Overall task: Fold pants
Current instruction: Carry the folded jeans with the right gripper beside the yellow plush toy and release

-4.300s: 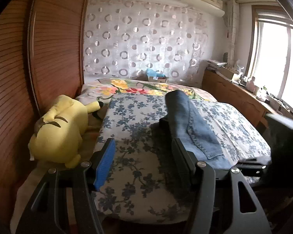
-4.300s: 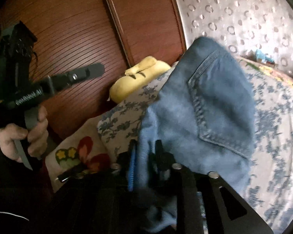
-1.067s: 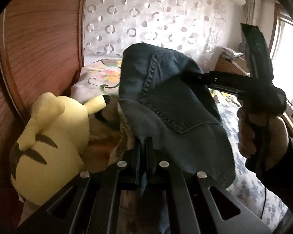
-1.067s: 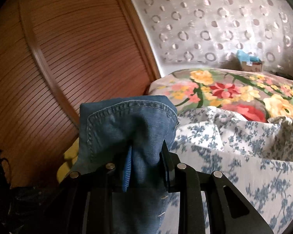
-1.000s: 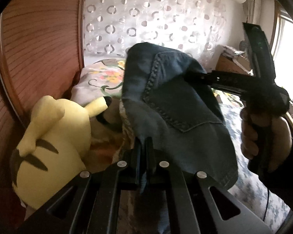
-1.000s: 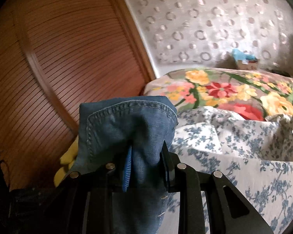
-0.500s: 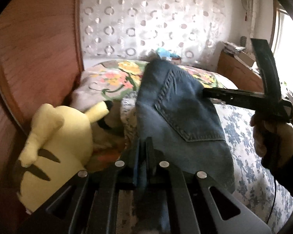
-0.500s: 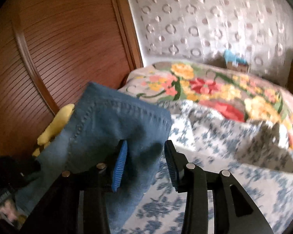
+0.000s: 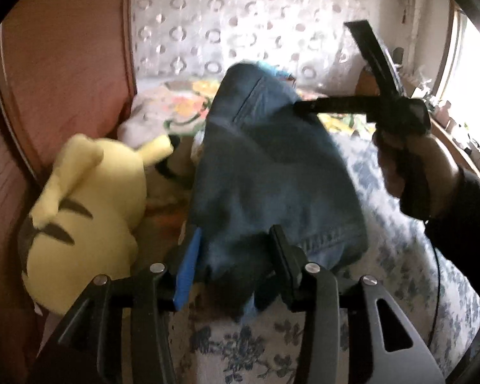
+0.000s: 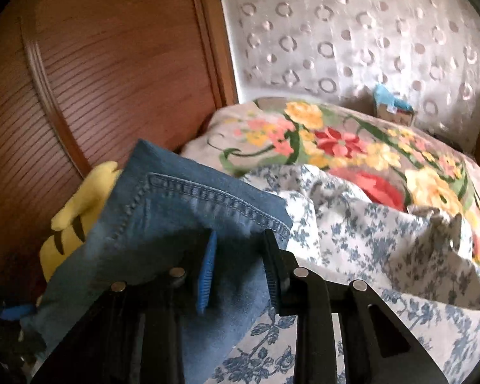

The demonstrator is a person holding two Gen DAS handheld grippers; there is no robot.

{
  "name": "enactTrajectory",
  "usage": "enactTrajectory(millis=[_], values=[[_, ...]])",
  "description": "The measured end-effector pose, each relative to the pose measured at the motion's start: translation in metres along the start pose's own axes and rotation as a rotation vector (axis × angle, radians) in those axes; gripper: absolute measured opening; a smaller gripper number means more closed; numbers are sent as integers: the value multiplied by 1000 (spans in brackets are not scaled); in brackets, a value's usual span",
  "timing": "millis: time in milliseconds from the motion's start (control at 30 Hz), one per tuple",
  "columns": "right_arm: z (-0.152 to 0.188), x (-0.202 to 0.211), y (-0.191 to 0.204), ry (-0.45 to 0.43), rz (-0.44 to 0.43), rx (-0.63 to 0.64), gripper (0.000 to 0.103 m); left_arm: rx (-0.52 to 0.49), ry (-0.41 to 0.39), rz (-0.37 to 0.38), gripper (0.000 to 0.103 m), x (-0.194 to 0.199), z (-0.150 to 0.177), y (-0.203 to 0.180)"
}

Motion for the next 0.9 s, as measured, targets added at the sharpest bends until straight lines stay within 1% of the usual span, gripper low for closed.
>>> enactTrajectory(millis=[67, 167, 300, 433, 500, 567, 667, 733, 767, 800, 867, 900], values=[[-3, -7, -3, 6, -4, -13, 30, 4, 11, -3, 44, 0, 8, 0], [-11, -1, 1, 0, 9, -1, 30, 11, 12, -8, 44, 3, 14, -1], [-4, 24, 12, -21, 2, 1, 30, 35, -19, -3, 45, 18, 14, 2], [11, 58, 23, -59, -28, 6, 30, 16, -59, -26, 45, 37, 9, -3], [19, 72, 28, -67, -55, 0, 30, 8, -77, -19, 44, 47, 7, -6], [27, 89, 34, -73, -55, 22, 30, -1, -97, -18, 45, 58, 4, -12], [39, 116, 43, -91, -49, 63, 30, -9, -123, 5, 45, 74, 1, -20], [47, 133, 48, -101, -47, 76, 30, -18, -144, 16, 60, 86, -1, -26], [50, 139, 47, -104, -46, 78, 30, -17, -154, 20, 74, 91, -2, -29], [54, 145, 47, -94, -40, 81, 30, -13, -168, 26, 78, 97, -3, -32], [60, 159, 46, -106, -37, 78, 30, -10, -195, 46, 80, 111, -5, -39], [62, 163, 46, -111, -36, 77, 30, -10, -206, 42, 82, 116, -6, -42]])
Point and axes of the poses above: each gripper's, at about its wrist camera, not at the fingertips, and x roughly against the way its jaws point, y to its left, z to its underside, the point moved 6 cm from there along -x, roughly the way its jaws point, and after that the axes turned 7 degrees about -z, right-handed, at the moved point
